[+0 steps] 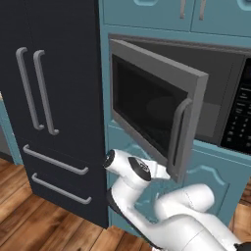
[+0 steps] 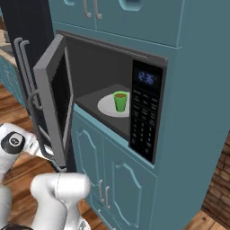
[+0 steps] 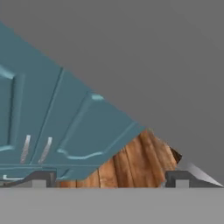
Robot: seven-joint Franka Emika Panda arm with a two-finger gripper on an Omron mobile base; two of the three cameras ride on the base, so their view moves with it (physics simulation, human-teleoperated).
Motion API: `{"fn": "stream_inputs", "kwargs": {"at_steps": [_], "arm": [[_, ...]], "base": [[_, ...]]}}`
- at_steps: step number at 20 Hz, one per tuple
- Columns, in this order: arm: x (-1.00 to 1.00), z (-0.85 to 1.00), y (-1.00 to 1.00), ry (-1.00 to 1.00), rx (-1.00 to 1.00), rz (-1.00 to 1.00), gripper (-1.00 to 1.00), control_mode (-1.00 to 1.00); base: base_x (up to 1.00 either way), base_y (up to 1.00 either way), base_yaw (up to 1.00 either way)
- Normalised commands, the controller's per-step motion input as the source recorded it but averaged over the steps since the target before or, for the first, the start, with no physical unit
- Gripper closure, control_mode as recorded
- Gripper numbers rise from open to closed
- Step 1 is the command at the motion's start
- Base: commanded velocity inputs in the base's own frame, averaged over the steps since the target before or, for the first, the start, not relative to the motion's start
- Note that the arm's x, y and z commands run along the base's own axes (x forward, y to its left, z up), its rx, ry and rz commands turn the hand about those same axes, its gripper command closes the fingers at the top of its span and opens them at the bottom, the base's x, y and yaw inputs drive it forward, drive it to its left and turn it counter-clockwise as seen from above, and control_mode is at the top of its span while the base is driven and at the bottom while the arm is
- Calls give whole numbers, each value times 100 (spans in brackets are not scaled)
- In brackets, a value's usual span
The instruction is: Place the microwavable item in the microwave. Then, close the microwave door and press the start button.
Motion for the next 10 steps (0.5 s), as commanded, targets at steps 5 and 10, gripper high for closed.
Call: {"fn": "stream_inputs", "kwargs": {"at_steps": [5, 10], "arm": [[15, 37, -98, -7, 10, 5, -100, -100], [25, 8, -73, 1, 4, 16, -100, -100]], "base": [[0, 0, 0], [0, 0, 0]]}}
